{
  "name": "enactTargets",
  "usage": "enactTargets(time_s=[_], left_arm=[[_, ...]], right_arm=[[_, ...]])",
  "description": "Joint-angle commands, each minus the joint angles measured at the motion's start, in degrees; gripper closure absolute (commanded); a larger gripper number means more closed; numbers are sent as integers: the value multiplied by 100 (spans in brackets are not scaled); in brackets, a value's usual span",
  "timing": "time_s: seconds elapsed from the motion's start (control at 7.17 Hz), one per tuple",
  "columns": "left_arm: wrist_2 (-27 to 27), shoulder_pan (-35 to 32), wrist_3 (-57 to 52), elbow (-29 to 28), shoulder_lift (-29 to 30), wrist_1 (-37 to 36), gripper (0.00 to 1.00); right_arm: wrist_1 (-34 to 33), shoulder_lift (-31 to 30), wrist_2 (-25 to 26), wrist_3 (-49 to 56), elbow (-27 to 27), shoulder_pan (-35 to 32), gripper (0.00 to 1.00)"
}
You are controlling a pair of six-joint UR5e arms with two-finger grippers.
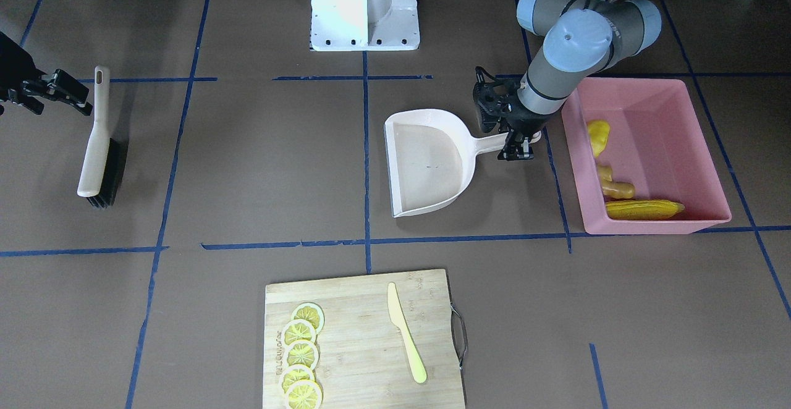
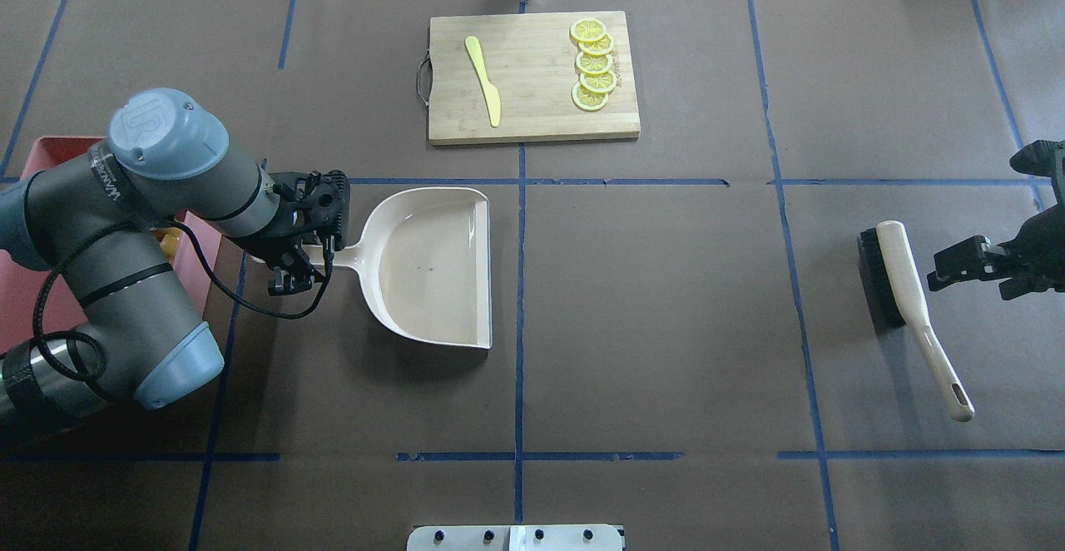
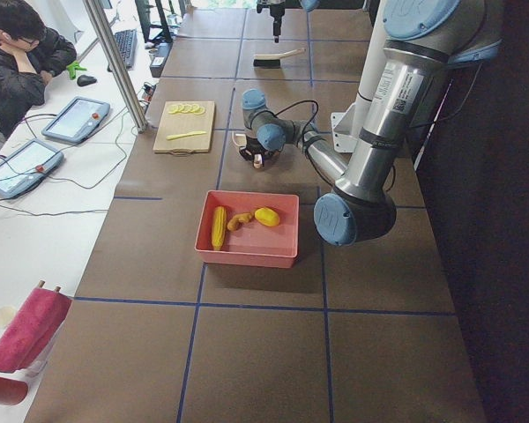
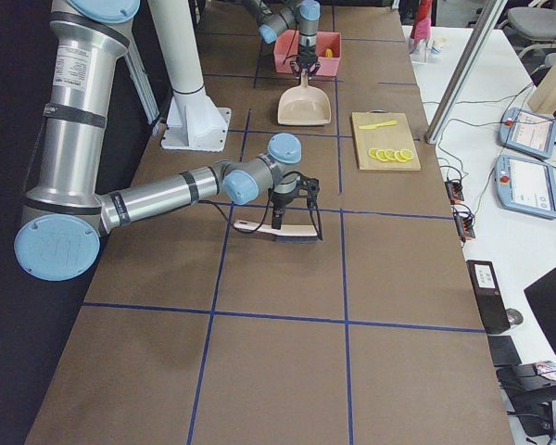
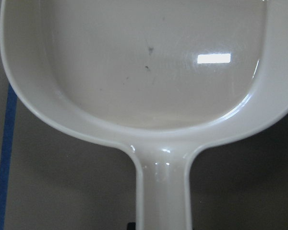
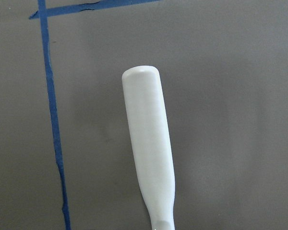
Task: Sweep and dump trash into bin
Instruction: 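Set the dustpan flat on the table with the left gripper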
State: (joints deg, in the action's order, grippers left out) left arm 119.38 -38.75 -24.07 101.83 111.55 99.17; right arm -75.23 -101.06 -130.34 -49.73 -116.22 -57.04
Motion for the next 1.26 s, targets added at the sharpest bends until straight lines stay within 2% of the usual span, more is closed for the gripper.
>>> enactTargets(time_s=[0.0, 0.14, 0.28, 0.42, 0.56, 0.7, 1.12], left_arm=[[-20, 140, 7, 3, -1, -3, 88], [-11, 149, 7, 12, 25, 6, 79], [-37, 149, 25, 38, 42, -12, 66], [-316, 149, 173, 56, 25, -3, 43], [-580, 157, 183, 65, 42, 6, 33], [-583, 201, 192, 82, 51, 32, 1], [-548, 149, 279, 484, 34, -55, 0]], right_arm=[[0, -1, 0, -1, -6, -1, 1], [0, -1, -9, -10, -6, -1, 1], [0, -1, -9, -10, -6, -1, 1], [0, -1, -9, -10, -6, -1, 1], [0, -1, -9, -19, -15, -1, 1], [0, -1, -9, -19, -6, -1, 1], [0, 8, -26, -19, -6, -70, 1]])
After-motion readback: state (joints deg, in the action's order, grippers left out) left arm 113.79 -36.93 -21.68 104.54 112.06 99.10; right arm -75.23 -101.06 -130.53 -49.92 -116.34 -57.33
